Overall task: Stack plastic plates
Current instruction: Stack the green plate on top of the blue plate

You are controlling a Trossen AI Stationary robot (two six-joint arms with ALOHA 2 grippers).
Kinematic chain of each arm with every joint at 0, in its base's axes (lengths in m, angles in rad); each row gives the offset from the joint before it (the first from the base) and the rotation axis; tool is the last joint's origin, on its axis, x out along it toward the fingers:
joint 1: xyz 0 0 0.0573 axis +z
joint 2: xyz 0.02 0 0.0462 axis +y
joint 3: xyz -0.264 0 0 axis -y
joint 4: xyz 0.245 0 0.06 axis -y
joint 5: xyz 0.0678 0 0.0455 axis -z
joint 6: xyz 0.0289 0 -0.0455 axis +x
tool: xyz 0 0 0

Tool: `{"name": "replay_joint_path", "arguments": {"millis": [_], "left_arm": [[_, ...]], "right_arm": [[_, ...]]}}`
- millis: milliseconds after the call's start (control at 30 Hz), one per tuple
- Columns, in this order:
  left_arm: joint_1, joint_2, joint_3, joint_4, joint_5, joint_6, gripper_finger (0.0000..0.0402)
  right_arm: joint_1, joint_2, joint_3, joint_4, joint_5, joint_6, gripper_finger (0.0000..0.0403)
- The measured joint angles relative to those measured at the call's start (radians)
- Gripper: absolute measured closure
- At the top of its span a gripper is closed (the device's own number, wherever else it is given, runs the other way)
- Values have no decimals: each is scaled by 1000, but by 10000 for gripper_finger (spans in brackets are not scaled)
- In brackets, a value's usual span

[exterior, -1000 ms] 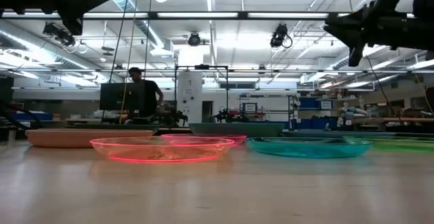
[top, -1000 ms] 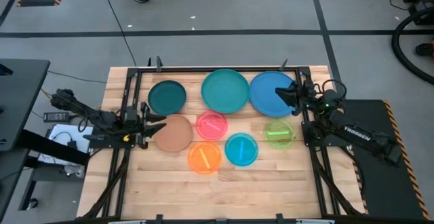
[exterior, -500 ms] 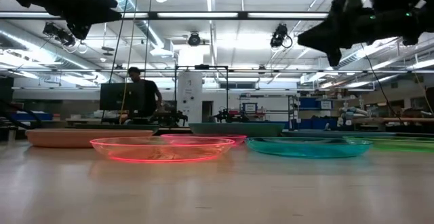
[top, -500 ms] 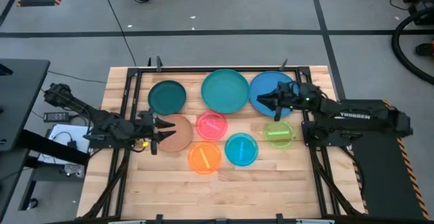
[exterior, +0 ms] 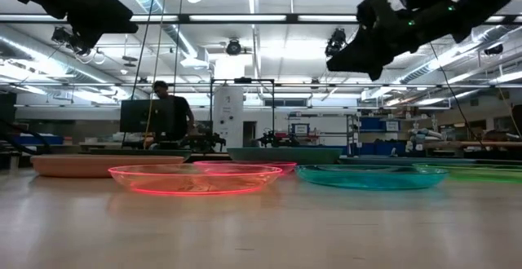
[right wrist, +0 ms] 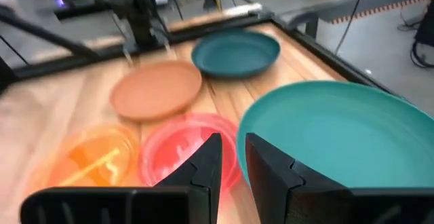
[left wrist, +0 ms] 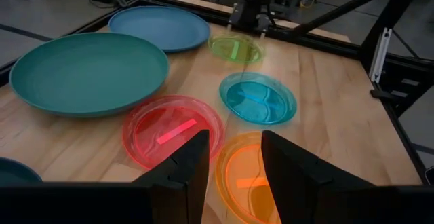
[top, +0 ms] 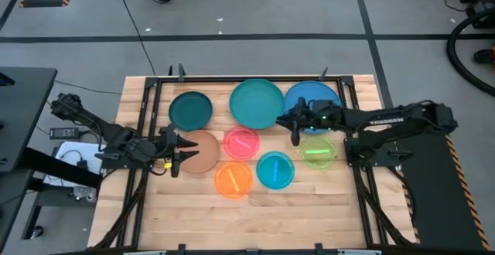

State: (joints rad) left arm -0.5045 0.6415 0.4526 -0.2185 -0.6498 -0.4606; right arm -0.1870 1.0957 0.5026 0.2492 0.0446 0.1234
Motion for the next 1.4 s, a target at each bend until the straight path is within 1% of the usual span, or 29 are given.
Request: {"name": "replay_joint_path", "arguments": {"millis": [167, 267, 400, 500, 667, 733, 800, 933, 1100, 1167, 1233, 1400], "left_arm": [[0, 0, 0, -9, 0, 1, 260], [2, -1, 0, -13, 0, 8, 260], [2, -2, 0, -13, 0, 50, 260], [1, -2, 0, -22, 0, 53, 260], [1, -2, 0, -49, 0, 54, 260], [4, -2, 0, -51, 0, 54, 260], [4, -2, 0, -53, 0, 54, 260], [4, -2, 0, -56, 0, 54, 260], [3, -2, 0, -58, 0, 54, 260], [-1, -11, 0, -60, 0, 59, 260], [-14, -35, 0, -64, 0, 65, 260], [-53, -95, 0, -63, 0, 79, 260]], "right_arm": [[30, 117, 101, -93, 58, -64, 325], [47, 191, 162, -176, 83, -143, 325], [84, 299, 250, -332, 194, -257, 321], [113, 376, 321, -451, 258, -319, 298], [138, 491, 440, -579, 334, -437, 243], [135, 536, 484, -624, 337, -480, 229], [125, 577, 525, -662, 339, -516, 224], [98, 639, 576, -703, 340, -597, 228], [60, 699, 578, -699, 337, -693, 238], [56, 710, 578, -701, 362, -699, 239], [58, 717, 579, -697, 364, -698, 239], [60, 716, 600, -729, 315, -617, 229]]}}
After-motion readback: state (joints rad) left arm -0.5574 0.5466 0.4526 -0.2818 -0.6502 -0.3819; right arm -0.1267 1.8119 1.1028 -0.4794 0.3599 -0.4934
